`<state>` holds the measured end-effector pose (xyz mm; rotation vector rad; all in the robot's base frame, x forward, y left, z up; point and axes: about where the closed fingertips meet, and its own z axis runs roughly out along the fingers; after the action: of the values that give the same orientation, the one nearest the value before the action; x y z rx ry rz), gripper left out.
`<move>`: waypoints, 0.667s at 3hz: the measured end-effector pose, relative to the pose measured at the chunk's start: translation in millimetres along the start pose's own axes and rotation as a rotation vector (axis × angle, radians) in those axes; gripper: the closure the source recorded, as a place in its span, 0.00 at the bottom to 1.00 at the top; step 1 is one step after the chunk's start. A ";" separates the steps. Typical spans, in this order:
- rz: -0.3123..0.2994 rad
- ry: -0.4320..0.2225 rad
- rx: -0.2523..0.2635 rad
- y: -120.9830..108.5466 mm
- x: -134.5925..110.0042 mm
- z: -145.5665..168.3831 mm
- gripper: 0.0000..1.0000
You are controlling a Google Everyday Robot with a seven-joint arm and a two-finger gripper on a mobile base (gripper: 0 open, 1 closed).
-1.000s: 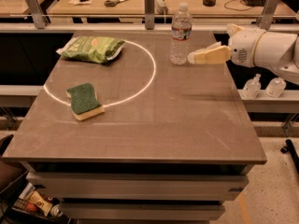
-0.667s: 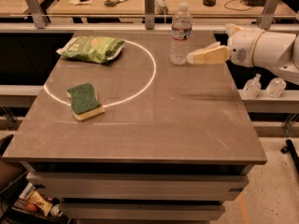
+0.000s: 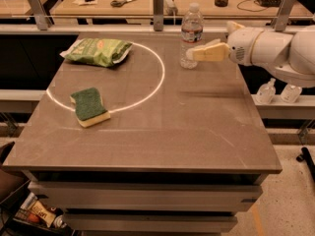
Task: Move water bottle near sponge
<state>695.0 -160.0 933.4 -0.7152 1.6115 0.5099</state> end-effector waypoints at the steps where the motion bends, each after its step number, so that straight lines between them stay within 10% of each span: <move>1: 0.003 -0.035 -0.016 -1.8 -3.0 22.1 0.00; 2: -0.001 -0.066 -0.030 -3.3 -5.9 41.4 0.00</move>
Offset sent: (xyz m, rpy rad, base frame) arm 0.0500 0.0351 -0.0008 0.0717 -0.0726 0.0438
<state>727.1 -133.0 932.6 -0.7144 1.5444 0.5524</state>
